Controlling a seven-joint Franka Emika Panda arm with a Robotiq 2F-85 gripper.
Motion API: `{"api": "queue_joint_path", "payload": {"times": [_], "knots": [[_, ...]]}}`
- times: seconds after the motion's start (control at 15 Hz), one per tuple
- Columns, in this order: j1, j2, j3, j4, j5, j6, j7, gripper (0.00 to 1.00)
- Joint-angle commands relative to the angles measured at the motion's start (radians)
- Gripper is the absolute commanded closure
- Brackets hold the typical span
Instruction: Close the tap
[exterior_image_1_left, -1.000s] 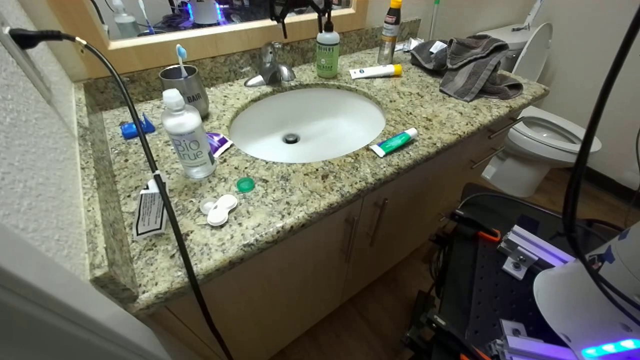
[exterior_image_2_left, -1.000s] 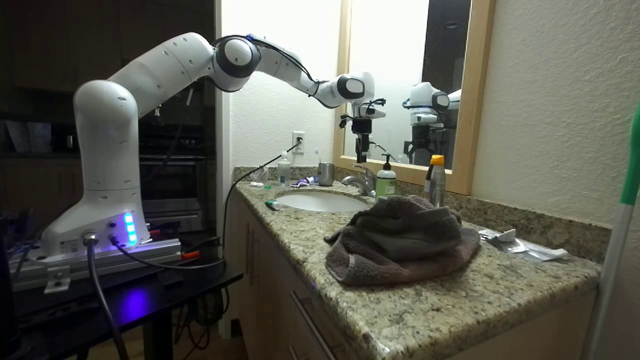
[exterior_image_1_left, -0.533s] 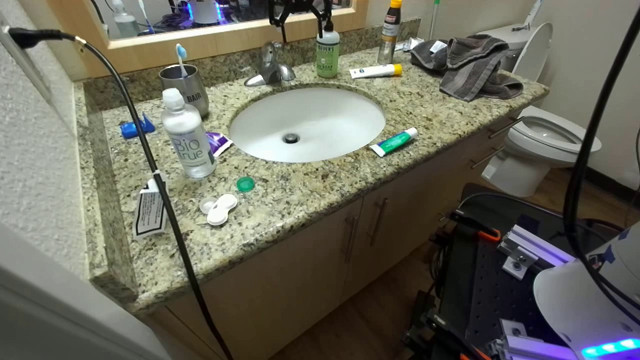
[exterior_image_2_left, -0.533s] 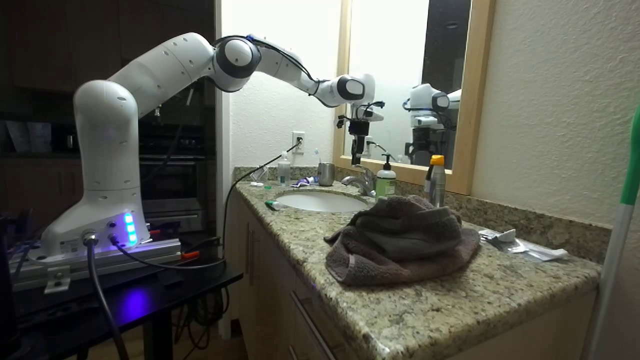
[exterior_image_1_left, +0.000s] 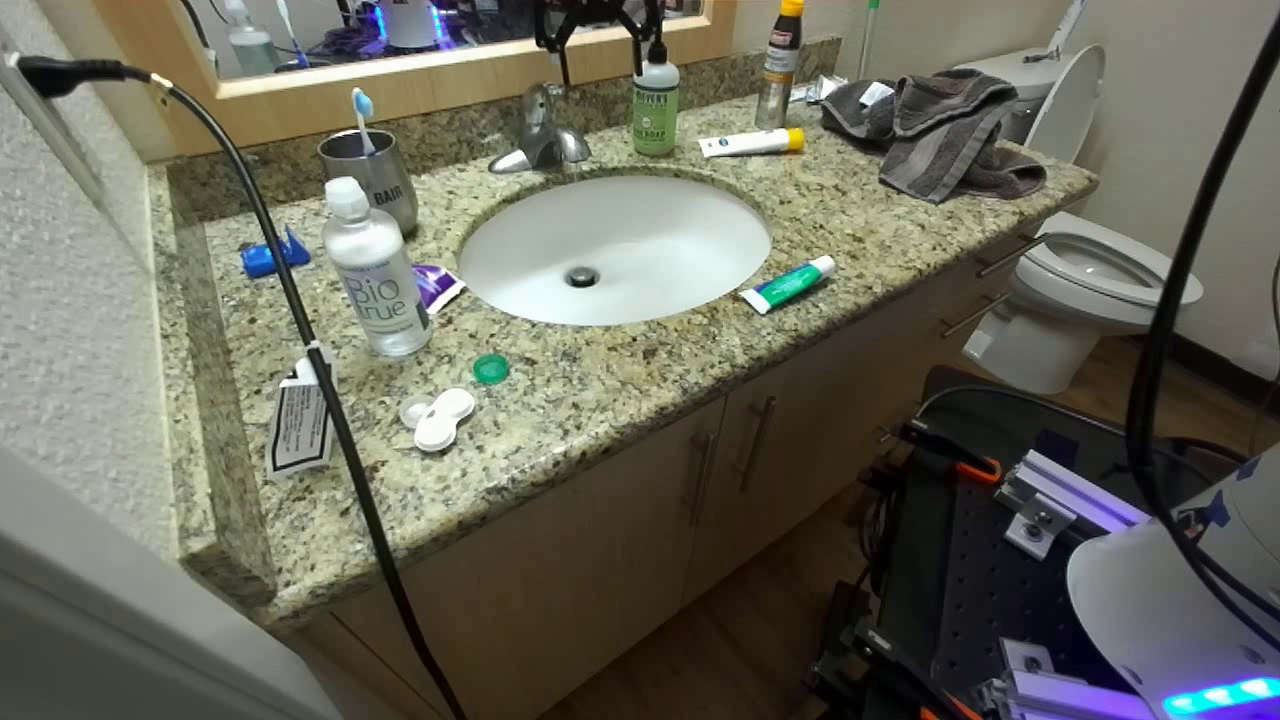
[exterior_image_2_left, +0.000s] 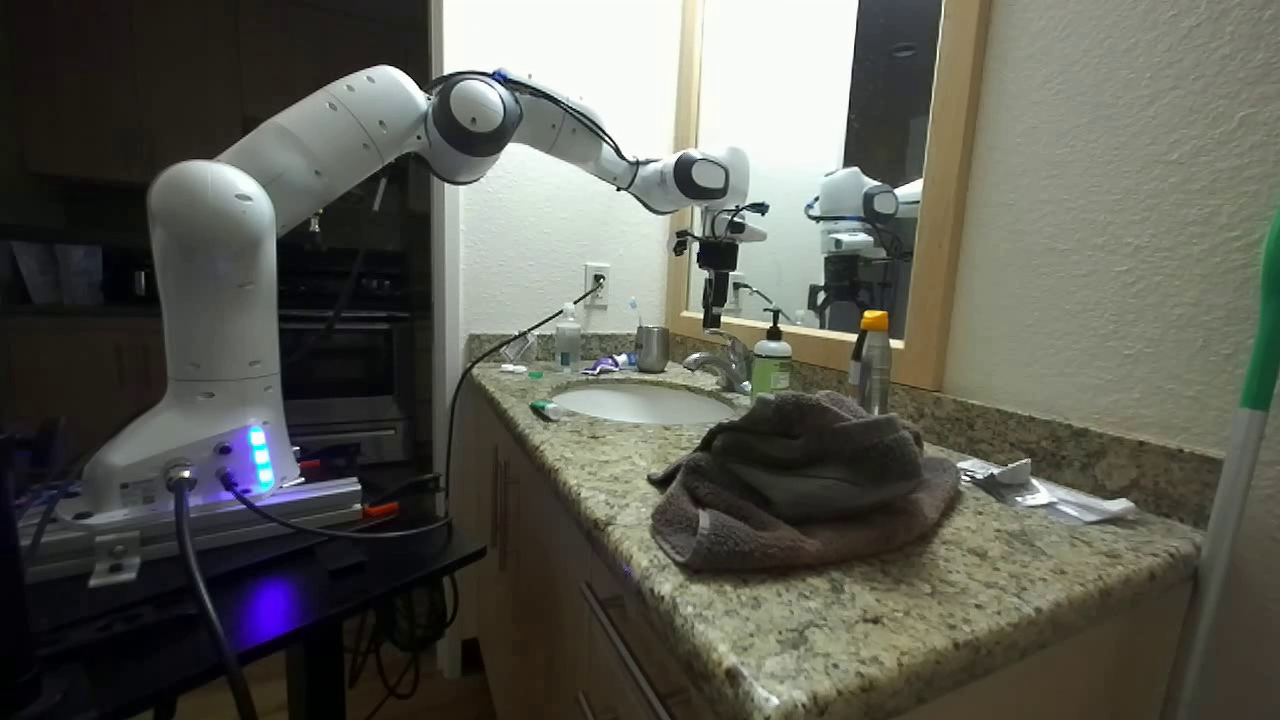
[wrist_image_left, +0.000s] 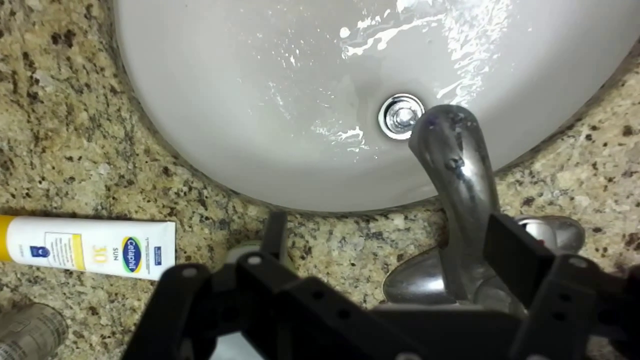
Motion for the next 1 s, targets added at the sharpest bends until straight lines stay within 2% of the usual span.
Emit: {"api": "queue_joint_path", "payload": {"times": [0.0, 0.93], "knots": [[-0.001, -0.001, 0.007, 0.000, 0.010, 0.011, -0.004, 0.00], [0.007, 0.000, 0.002, 0.000, 0.001, 0.020, 0.009, 0.00]]}}
